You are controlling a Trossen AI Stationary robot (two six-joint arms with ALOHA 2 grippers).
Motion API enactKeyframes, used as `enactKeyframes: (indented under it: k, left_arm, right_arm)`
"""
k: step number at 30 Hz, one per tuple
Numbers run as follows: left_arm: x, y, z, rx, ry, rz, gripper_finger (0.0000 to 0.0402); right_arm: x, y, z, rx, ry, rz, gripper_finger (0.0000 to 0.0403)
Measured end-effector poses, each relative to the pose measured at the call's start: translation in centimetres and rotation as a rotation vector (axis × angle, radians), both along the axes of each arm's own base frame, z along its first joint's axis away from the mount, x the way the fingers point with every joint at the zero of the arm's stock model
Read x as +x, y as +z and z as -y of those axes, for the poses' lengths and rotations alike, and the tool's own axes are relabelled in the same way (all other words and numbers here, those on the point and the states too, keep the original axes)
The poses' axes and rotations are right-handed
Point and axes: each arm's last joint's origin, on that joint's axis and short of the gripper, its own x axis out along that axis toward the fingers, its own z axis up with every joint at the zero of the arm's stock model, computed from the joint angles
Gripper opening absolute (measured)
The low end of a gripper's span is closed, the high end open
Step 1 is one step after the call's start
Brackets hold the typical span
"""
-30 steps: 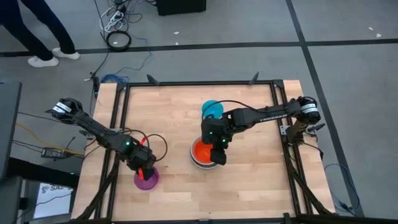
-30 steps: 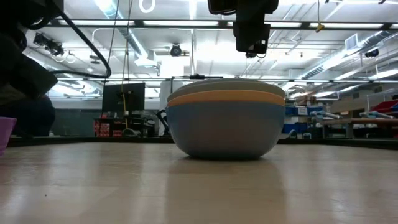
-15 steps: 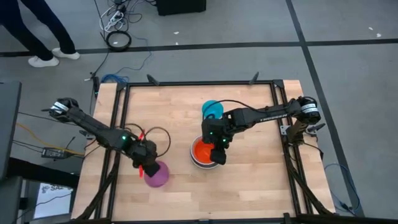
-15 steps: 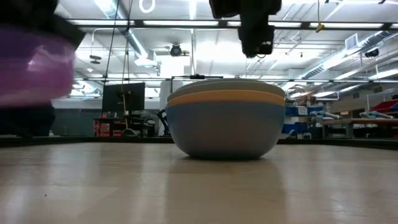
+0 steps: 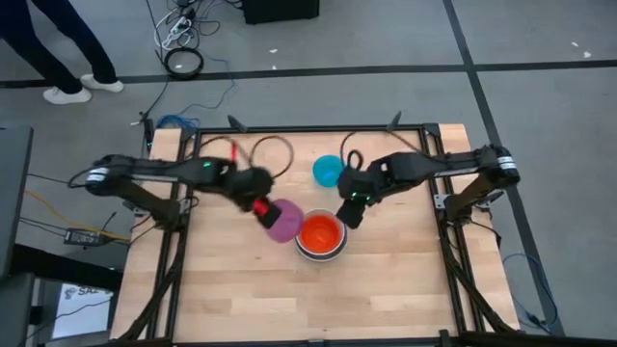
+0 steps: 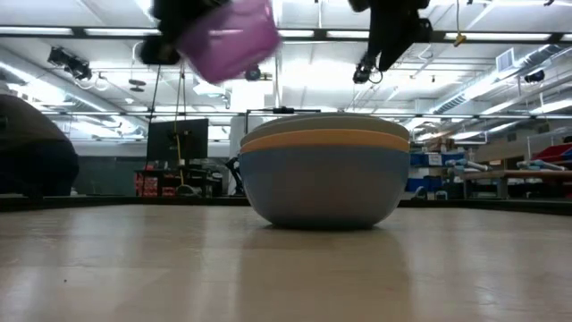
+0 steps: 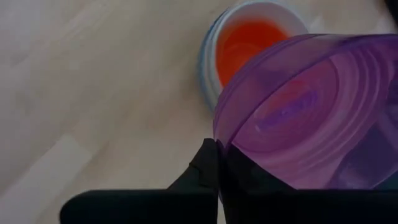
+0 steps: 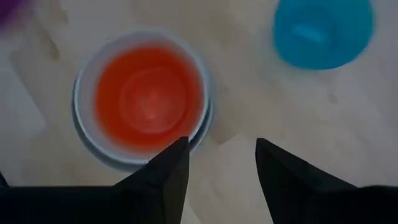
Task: Nest bowls inside each other
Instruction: Stack the purple bowl on top of the orange bowl
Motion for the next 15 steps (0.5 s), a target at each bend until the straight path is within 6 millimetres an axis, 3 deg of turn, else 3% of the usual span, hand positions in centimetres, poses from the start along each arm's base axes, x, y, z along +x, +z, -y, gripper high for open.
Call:
enactKeyframes:
  k: [4,9,15]
  left_arm:
    - [4.0,-1.5,-1.8,-0.03,-0.074,-0.034,0.0002]
    - [8.8,-4.0,-2.4,-0.092,-0.164,-0.091,0.0011]
    - [12.3,-4.7,-2.5,-0.21,-0.256,-0.115,0.0059]
  right_arm:
    - [-1.2,1.4,0.7,0.0,-0.065,0.058,0.0172]
    - [-2.0,2.3,1.3,0.004,-0.108,0.094,0.0172]
    - [-1.9,2.2,1.3,0.015,-0.105,0.09,0.0172]
